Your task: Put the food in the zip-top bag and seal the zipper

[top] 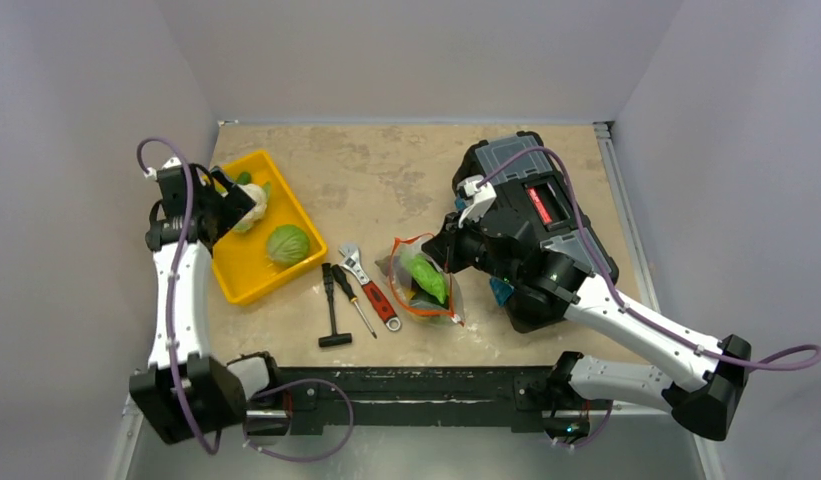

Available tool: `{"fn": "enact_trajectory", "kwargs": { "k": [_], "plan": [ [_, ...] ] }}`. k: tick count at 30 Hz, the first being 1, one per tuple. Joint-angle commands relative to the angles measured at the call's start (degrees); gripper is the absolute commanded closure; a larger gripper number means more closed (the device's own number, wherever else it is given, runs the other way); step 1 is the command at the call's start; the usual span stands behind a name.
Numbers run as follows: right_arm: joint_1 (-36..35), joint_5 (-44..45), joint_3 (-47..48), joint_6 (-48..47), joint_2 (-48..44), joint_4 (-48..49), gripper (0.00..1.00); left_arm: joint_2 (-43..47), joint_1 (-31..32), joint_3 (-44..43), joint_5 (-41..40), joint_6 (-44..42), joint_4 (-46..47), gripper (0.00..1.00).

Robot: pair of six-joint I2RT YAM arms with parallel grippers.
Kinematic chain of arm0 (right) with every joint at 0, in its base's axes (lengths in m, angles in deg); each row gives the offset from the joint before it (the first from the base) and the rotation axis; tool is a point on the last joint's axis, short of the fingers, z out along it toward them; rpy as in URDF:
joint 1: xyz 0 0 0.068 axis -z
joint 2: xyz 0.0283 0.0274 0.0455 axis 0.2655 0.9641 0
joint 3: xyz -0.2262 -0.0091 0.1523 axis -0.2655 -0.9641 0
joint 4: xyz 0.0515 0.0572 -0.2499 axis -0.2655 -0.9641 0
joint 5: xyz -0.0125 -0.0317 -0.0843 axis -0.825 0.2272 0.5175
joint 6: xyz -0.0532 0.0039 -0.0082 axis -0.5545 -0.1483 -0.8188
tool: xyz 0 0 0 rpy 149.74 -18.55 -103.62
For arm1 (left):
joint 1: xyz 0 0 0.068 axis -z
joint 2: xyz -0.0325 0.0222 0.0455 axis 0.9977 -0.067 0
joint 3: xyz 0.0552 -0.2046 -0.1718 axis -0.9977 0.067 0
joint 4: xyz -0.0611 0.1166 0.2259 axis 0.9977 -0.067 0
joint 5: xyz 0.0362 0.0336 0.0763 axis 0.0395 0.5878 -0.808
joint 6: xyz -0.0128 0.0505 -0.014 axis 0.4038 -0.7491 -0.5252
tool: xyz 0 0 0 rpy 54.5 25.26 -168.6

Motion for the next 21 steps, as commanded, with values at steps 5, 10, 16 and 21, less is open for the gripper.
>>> {"fn": "enact_trajectory", "kwargs": {
  "k": [5, 10, 16, 21],
  "plan": [
    [0.5, 1.1, 1.5, -2.3, -1.4, 4.4, 1.0, -24.1, -11.5, -6.2, 21.8, -2.6, 12.6, 0.47],
    [0.6, 0.7, -0.7, -1.7, -1.5, 7.3, 1.0, -35.1, -13.1, -15.8, 24.5, -5.6, 9.0, 0.57],
    [0.8, -0.3, -2.5, -1.3, -0.3, 9.2, 1.0, -35.3, -13.2, -20.7, 22.7, -7.9, 10.7, 0.58],
    [1.0, -0.9, -3.1, -1.3, 0.4, 10.0, 1.0, -42.1, -13.1, -28.3, 11.0, -5.1, 9.5, 0.5]
  ]
}}
